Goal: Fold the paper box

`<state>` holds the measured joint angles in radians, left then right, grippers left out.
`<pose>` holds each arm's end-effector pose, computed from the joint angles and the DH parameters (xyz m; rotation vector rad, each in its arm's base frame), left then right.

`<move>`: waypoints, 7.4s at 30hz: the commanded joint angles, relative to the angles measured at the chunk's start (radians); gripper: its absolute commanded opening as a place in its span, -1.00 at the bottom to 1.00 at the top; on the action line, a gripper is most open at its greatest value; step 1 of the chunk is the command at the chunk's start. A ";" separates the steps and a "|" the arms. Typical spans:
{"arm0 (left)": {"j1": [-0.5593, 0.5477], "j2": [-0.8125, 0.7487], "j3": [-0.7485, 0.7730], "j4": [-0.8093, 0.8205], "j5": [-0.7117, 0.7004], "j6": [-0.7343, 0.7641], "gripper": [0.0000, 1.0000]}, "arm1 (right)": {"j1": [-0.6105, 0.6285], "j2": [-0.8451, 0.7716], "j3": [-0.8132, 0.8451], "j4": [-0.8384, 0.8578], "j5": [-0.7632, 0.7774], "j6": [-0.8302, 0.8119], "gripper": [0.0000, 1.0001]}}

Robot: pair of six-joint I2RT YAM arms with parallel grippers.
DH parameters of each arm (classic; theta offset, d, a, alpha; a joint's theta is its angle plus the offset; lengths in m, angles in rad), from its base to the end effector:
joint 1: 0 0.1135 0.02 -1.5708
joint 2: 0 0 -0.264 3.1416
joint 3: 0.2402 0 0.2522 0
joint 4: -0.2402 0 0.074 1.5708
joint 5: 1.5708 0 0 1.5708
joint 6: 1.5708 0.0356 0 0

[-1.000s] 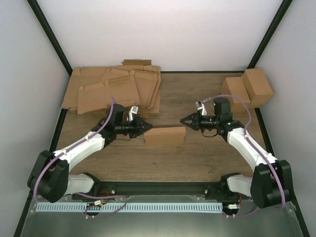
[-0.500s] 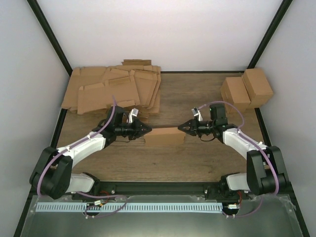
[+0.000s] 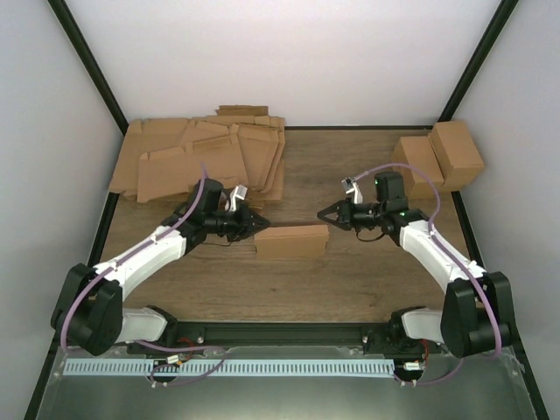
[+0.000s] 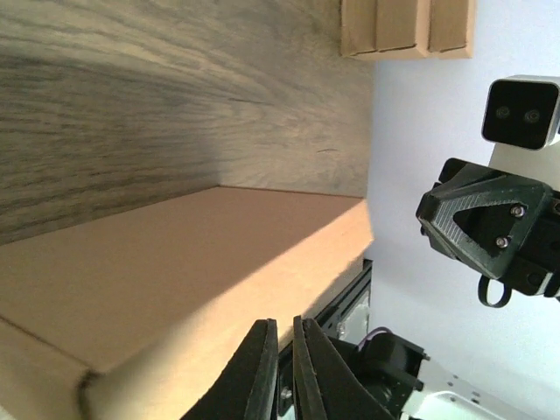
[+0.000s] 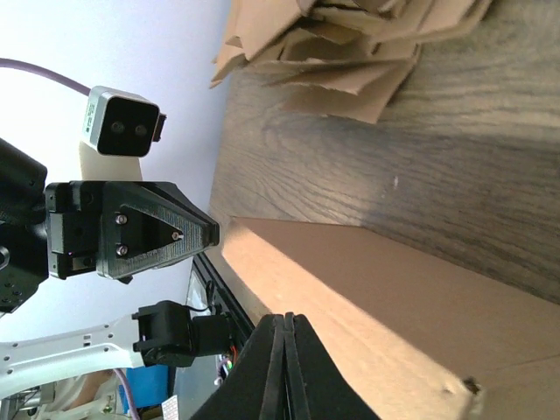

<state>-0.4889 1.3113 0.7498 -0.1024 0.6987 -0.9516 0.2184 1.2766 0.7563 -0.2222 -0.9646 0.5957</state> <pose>0.2288 -0.1476 0.2266 -0.1405 2.5225 -1.4807 0.2429 0.0839 0.2327 -0.0893 2.3770 1.5178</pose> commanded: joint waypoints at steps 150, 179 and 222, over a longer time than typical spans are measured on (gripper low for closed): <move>-0.518 -0.030 0.141 -0.152 -0.756 0.628 1.00 | 0.046 -0.142 -0.220 -0.361 1.047 0.575 0.55; -0.500 -0.113 0.097 -0.178 -0.764 0.638 1.00 | -0.050 0.178 -0.070 -0.215 1.375 0.287 0.24; -0.499 -0.050 0.161 -0.183 -0.686 0.622 1.00 | -0.167 -0.146 -0.172 -0.417 1.299 0.568 0.01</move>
<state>-0.9943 1.2579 0.8837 -0.3008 -0.0055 -0.3222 0.0513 1.1595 0.6044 -0.4904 0.2272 0.9634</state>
